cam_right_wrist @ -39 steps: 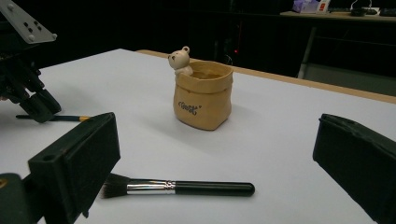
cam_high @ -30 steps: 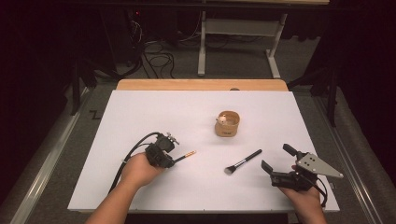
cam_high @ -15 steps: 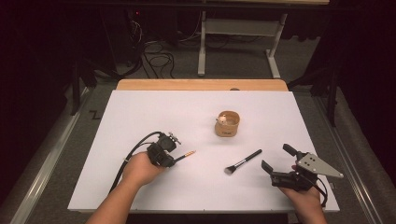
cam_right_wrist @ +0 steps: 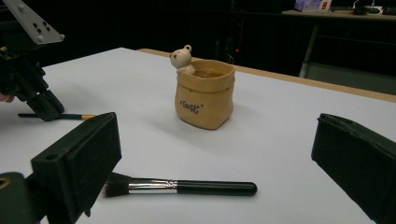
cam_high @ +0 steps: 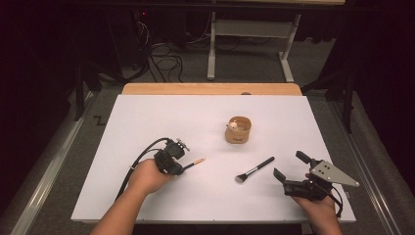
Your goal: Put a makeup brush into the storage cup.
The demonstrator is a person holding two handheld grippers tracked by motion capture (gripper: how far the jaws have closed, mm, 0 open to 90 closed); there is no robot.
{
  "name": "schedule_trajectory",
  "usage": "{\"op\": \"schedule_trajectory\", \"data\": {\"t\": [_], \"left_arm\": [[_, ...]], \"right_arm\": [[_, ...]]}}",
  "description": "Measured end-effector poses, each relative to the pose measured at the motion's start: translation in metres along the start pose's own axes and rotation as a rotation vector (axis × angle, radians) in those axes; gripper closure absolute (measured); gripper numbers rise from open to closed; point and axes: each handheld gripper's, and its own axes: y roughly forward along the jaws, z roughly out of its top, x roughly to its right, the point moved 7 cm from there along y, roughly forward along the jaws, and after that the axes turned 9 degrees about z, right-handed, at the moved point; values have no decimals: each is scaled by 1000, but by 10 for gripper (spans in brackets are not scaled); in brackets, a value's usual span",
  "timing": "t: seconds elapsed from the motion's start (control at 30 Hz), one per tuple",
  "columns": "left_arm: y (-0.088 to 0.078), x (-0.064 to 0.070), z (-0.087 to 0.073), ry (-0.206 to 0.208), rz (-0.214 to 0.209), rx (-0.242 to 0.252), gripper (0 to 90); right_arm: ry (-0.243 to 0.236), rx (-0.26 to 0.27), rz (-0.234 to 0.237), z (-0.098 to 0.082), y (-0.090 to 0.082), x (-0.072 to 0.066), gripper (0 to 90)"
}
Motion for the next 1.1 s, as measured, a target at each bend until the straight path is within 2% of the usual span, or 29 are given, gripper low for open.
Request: {"op": "schedule_trajectory", "data": {"t": [0.27,0.53,0.67,0.93,1.1], "left_arm": [[0,-1,0,14,3,3,837],[0,0,0,22,7,6,841],[0,1,0,28,24,8,841],[-1,2,-1,25,40,14,841],[-5,2,0,2,38,30,841]], "right_arm": [[6,0,-2,0,-1,0,22],[-2,4,-8,1,-1,1,22],[0,7,-11,2,-2,0,22],[-4,8,-10,2,-3,1,22],[1,9,-14,2,-3,1,22]]}}
